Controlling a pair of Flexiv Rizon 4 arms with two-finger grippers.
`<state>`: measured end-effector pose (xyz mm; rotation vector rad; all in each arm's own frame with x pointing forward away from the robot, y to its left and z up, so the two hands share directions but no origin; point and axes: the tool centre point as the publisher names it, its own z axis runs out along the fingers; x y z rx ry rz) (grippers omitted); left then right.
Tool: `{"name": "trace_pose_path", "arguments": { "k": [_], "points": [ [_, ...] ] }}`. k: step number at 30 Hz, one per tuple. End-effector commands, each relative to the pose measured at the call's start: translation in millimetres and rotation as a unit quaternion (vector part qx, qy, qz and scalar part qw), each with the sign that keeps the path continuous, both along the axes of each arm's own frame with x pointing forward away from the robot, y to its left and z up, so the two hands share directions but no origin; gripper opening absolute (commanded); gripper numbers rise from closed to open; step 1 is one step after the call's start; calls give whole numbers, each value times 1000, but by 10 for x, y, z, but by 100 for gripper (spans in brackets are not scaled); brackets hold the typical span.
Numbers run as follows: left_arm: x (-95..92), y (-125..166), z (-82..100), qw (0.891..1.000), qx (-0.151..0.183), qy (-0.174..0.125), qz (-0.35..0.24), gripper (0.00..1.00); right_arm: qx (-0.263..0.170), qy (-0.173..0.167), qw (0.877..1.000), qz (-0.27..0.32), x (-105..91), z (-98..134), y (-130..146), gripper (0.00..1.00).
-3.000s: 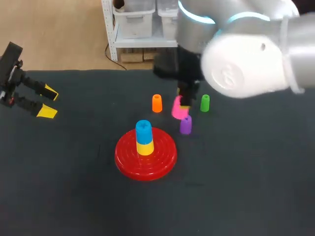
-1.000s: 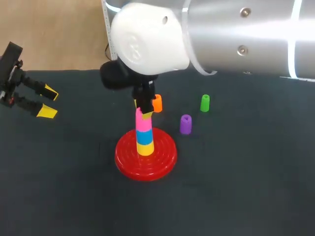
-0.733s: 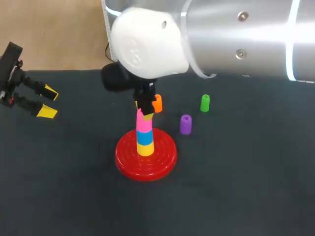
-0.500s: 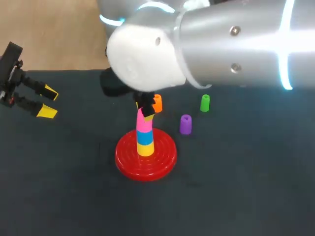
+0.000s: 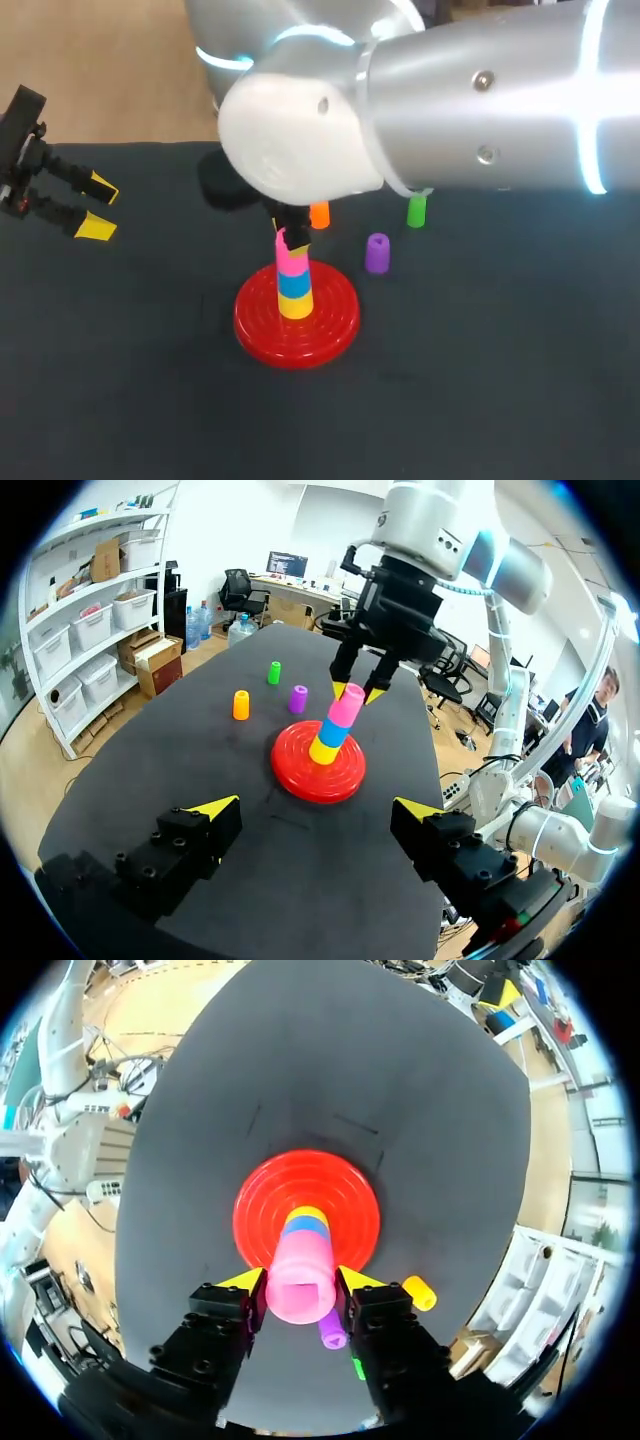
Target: Pick up and stack the cylinders on the red base in this order: pink,purple,orange,green
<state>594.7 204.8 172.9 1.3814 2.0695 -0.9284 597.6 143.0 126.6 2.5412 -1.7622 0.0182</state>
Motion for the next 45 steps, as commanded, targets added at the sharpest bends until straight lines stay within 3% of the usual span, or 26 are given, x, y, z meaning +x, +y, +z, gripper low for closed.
{"name": "trace_pose_path", "arguments": {
  "k": [1,4,9,13,18,27,38,45],
  "points": [
    [16,5,-7,1000,0,1,-2,100,27,13,999,-21,102,-21,-28,100],
    [16,5,-7,1000,0,1,-2,100,71,25,995,-62,207,151,-26,100],
    [16,5,-7,1000,0,1,-2,100,135,5,982,-129,442,461,-148,100],
    [16,5,-7,1000,0,1,-2,100,149,-15,972,-179,615,508,-375,100],
    [16,5,-7,1000,0,1,-2,100,130,-38,965,-226,742,352,-689,100],
    [16,5,-7,1000,0,1,-2,100,86,-56,955,-279,800,-201,-1079,100],
    [16,5,-7,1000,0,1,-2,100,39,-60,947,-312,837,-713,-1186,100],
    [16,5,-7,1000,0,1,-2,100,31,-38,949,-311,856,-764,-1117,100]
  ]
}}
